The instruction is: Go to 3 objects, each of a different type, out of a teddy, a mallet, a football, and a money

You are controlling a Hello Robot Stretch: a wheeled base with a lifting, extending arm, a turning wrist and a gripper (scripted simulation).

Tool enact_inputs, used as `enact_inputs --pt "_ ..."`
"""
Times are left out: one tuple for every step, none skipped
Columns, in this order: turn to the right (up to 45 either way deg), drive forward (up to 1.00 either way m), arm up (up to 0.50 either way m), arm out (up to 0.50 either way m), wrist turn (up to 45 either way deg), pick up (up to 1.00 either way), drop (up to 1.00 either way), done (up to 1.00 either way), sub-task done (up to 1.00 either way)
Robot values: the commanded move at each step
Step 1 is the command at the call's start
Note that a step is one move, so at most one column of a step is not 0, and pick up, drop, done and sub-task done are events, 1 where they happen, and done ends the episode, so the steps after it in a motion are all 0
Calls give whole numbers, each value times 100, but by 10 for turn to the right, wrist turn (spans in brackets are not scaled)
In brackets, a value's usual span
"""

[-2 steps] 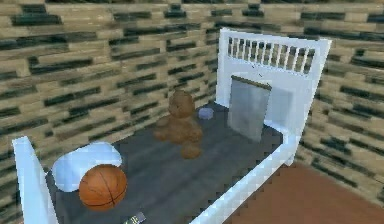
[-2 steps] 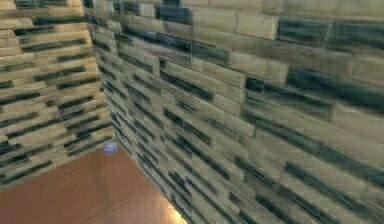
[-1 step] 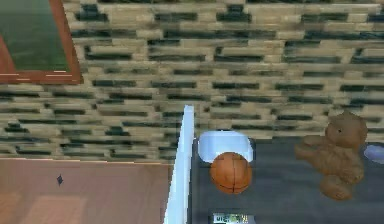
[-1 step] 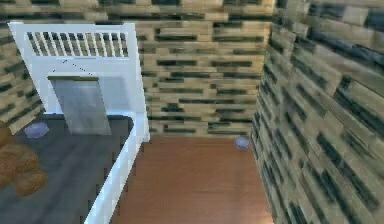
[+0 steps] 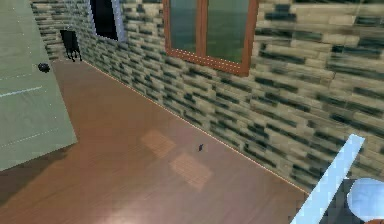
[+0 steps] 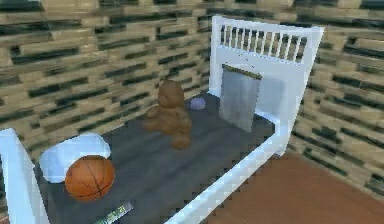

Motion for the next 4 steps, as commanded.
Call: enact_inputs --pt "-150 0 0 0 0 0 0 0 0" --pt "0 30 0 0 0 0 0 0 0" --pt "-60 0 0 0 0 0 0 0 0" --pt "0 100 0 0 0 0 0 0 0"
